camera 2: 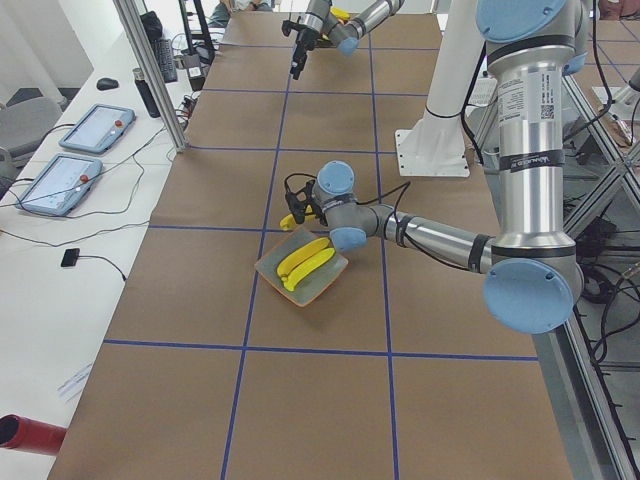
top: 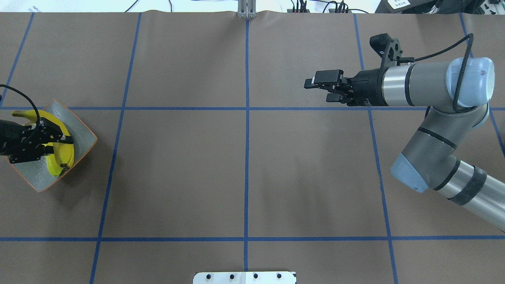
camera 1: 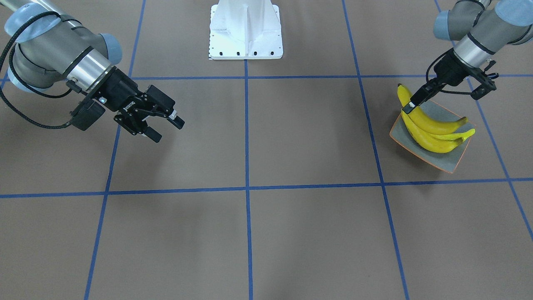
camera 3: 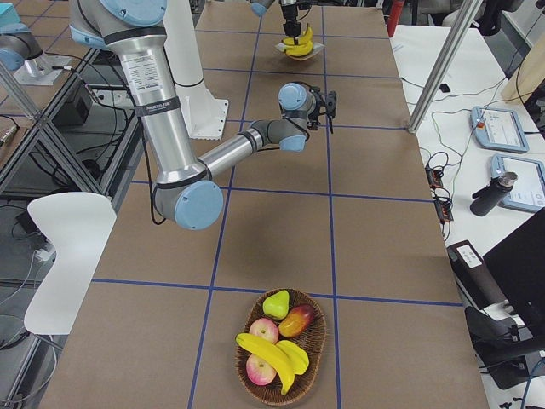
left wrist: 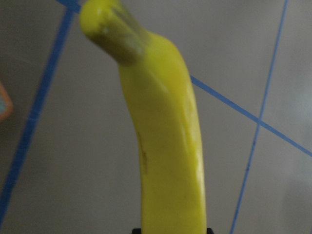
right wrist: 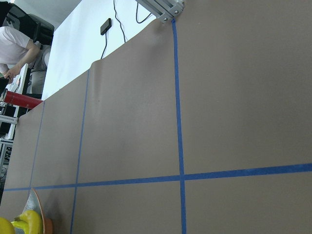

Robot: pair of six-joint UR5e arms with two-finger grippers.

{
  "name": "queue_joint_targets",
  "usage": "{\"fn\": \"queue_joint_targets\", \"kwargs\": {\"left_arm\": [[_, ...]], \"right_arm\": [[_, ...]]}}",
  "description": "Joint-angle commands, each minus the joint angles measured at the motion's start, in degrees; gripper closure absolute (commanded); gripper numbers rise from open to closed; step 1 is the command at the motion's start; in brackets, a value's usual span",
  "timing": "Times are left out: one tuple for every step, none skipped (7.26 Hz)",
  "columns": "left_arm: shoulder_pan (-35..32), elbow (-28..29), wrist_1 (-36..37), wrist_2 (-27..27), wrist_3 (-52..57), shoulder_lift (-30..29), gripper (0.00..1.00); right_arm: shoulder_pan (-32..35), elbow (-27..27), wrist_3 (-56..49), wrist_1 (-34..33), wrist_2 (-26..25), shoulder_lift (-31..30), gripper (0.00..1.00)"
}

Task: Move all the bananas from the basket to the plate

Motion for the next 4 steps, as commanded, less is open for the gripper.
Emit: {"fn": "queue_joint_targets", "kwargs": {"left_arm": [[0.26, 3.14, 4.88, 1.13, 0.18, -4.7, 1.0], [0.26, 3.94, 4.81, 1.13, 0.97, -4.98, 1.0], [0.17, 3.95, 4.81, 1.05, 2.11, -4.63, 1.0], [0.09, 4.38, 4.81, 0.61, 2.56, -4.54, 1.0]], "right_arm": [[0.0, 1.2, -0.01, 0.0, -0.07, -1.62, 0.0], [0.0, 1.29, -0.01, 0.0, -0.07, -1.71, 0.0], [0.0, 1.38, 0.08, 0.0, -0.07, -1.71, 0.0], [0.0, 1.38, 0.0, 0.0, -0.07, -1.71, 0.0]]}}
